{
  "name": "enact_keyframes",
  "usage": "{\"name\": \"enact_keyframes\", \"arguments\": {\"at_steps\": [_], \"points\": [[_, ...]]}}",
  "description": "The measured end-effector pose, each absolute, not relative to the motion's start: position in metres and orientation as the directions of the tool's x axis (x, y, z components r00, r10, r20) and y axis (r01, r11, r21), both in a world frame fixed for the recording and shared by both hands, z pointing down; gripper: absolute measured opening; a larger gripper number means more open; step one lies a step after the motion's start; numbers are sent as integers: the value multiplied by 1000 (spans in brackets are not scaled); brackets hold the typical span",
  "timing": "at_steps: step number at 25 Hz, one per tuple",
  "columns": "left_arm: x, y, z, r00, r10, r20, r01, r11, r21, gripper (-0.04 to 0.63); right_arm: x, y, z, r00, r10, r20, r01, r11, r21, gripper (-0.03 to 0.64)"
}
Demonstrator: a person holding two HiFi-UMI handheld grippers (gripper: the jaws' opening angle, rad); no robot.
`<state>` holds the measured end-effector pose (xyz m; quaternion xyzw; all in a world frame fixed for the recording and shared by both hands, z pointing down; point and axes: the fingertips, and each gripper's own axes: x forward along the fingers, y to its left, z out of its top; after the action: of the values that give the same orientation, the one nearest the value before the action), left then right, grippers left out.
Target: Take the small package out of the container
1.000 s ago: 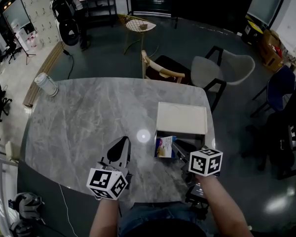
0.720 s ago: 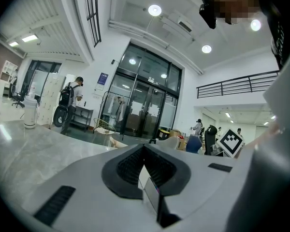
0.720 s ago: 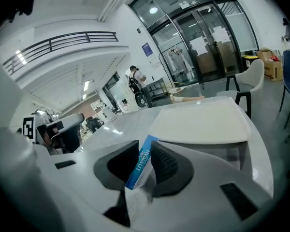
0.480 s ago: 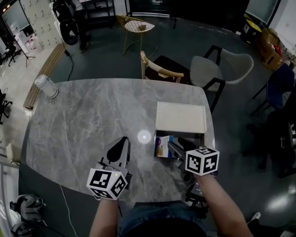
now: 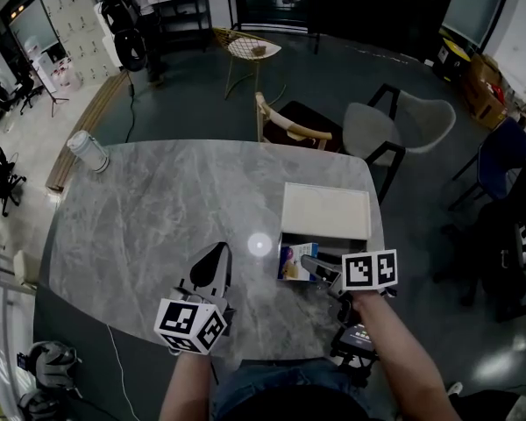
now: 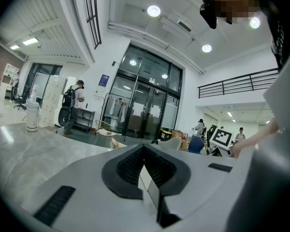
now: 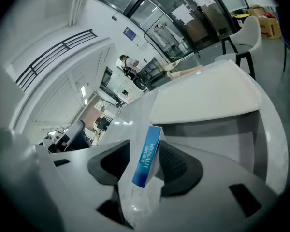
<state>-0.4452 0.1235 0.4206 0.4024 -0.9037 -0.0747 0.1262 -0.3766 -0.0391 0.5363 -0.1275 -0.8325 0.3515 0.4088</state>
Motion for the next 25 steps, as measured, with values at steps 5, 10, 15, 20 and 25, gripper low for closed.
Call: {"name": "enact_keyframes", "arguments": {"at_steps": [5,10,15,20,25], "points": [[-447,125,420,-653,-740,159,-702,671,238,12,-368,-52,556,-518,483,706,-127,773,-621,133],[-446,120,416,-650,-748,138,-708,661,247,12,-367,-46,562,-427,519,741,-139,772,-620,132],[-445,115,407,-642,-759,112,-723,647,242,12,-371,-53,558,-451,514,730,-214,732,-647,100],[-448,119,393,-650,-756,80,-726,649,228,12,-377,-57,537,-485,508,712,-176,741,-648,100],[-454,116,377,-653,-756,44,-735,647,206,12,-388,-61,503,-538,512,669,-78,761,-645,98]]}}
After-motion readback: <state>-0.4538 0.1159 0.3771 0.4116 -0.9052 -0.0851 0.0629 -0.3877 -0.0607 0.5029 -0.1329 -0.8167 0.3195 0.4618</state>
